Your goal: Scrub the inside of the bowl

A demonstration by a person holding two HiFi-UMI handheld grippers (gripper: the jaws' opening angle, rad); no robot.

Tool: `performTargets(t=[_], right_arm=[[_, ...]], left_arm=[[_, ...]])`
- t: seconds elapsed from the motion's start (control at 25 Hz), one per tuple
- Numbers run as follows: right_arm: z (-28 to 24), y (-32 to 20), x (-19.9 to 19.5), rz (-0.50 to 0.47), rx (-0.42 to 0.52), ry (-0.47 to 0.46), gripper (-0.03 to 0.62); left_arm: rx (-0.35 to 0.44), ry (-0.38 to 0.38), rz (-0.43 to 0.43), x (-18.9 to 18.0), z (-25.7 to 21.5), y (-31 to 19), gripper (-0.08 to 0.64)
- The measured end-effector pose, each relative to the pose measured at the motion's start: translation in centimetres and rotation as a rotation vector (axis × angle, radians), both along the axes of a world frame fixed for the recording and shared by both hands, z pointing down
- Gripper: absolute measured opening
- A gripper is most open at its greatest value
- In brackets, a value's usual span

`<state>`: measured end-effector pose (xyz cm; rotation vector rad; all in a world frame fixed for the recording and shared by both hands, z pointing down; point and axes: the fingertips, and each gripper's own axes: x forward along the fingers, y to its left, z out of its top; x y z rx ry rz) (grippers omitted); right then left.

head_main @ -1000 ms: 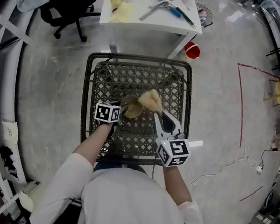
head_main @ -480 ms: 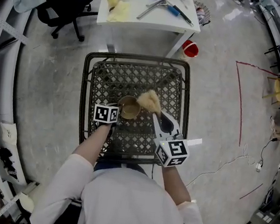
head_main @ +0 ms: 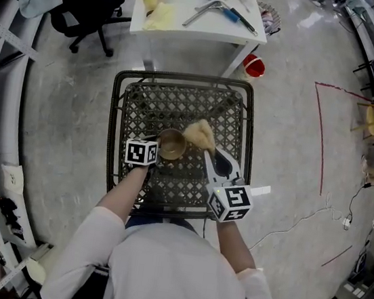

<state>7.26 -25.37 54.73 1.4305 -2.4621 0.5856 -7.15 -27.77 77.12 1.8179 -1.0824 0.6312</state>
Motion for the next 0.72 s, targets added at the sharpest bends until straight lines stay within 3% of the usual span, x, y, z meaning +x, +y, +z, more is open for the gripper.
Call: performTargets(t=[0.72], right_arm=[[-4.7, 1.6, -0.7, -0.064, 0.125, -0.025, 0.069]], left_arm=[[0.262, 0.043, -0.116, -1.2, -11.0, -1.3, 0.048]])
